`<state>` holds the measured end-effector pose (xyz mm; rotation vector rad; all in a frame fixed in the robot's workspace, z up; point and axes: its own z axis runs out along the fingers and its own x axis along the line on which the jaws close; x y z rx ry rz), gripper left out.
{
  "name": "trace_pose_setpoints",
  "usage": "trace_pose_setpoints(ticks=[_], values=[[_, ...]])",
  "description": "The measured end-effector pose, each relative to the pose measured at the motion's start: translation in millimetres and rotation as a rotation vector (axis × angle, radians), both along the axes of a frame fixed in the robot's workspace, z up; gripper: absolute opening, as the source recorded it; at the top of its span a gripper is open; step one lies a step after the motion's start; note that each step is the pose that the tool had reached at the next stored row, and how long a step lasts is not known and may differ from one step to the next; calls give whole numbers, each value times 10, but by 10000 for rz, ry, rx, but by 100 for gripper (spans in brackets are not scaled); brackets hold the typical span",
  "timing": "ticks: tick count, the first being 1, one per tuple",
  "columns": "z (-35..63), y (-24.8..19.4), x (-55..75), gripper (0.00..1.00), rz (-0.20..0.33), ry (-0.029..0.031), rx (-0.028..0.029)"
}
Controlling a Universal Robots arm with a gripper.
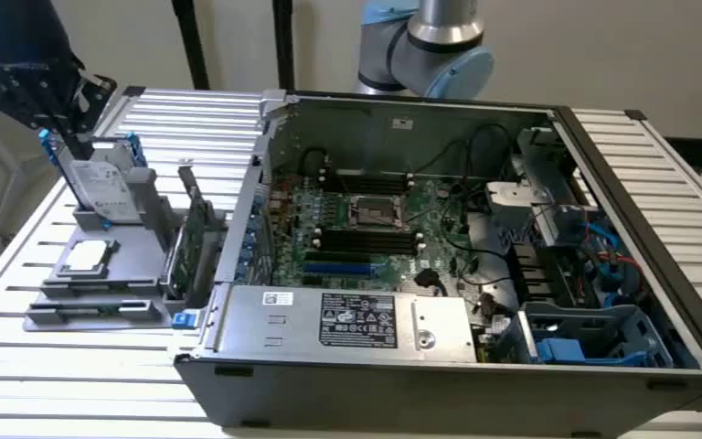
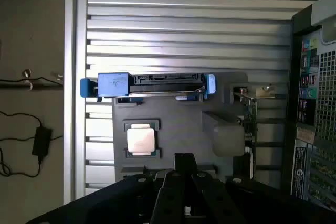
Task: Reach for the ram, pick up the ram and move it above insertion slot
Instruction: 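Reach for the ram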
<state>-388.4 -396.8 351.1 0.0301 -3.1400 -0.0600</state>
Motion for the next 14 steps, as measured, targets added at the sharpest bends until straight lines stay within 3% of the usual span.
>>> trace_pose_setpoints(ticks=[14], values=[[0,0,0,11,0,1,-1]])
